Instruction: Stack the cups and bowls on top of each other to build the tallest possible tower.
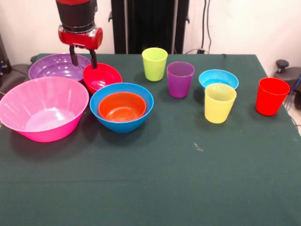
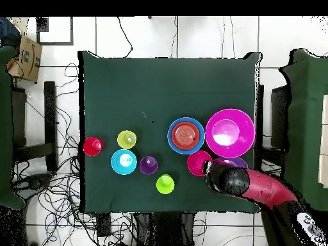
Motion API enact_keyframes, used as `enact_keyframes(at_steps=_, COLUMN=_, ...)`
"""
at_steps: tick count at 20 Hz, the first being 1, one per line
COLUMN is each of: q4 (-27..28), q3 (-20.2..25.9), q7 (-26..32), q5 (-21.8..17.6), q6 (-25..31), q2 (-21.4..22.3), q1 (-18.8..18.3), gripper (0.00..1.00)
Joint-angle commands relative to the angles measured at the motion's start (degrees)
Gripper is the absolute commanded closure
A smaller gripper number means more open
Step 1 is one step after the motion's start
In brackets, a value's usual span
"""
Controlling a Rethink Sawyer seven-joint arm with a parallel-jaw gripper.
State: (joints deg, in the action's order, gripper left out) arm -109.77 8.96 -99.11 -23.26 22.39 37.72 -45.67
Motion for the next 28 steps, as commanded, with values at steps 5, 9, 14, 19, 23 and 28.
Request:
enact_keyframes(at_steps=5, q4=2.3, q3=3.6, q7=-3.4, q5=1.2, q6=2.1, q2=-2.7, q1=2.9, gripper=0.0)
enact_keyframes(at_steps=9, q4=3.7, q3=1.2, q7=-6.2, q5=2.2, q6=2.9, q2=-1.2, q1=4.8, gripper=0.0)
enact_keyframes(at_steps=14, q4=5.9, q3=0.0, q7=-6.9, q5=3.0, q6=2.9, q2=-2.1, q1=5.4, gripper=0.0)
enact_keyframes(at_steps=19, q4=6.9, q3=-0.3, q7=-5.5, q5=3.0, q6=2.9, q2=-2.8, q1=4.9, gripper=0.0)
enact_keyframes(at_steps=23, q4=7.7, q3=-0.1, q7=-4.2, q5=2.6, q6=2.4, q2=-4.1, q1=3.9, gripper=0.0)
enact_keyframes(at_steps=28, q4=10.0, q3=-0.1, q7=-2.9, q5=2.3, q6=2.4, q2=-6.4, q1=2.3, gripper=0.0)
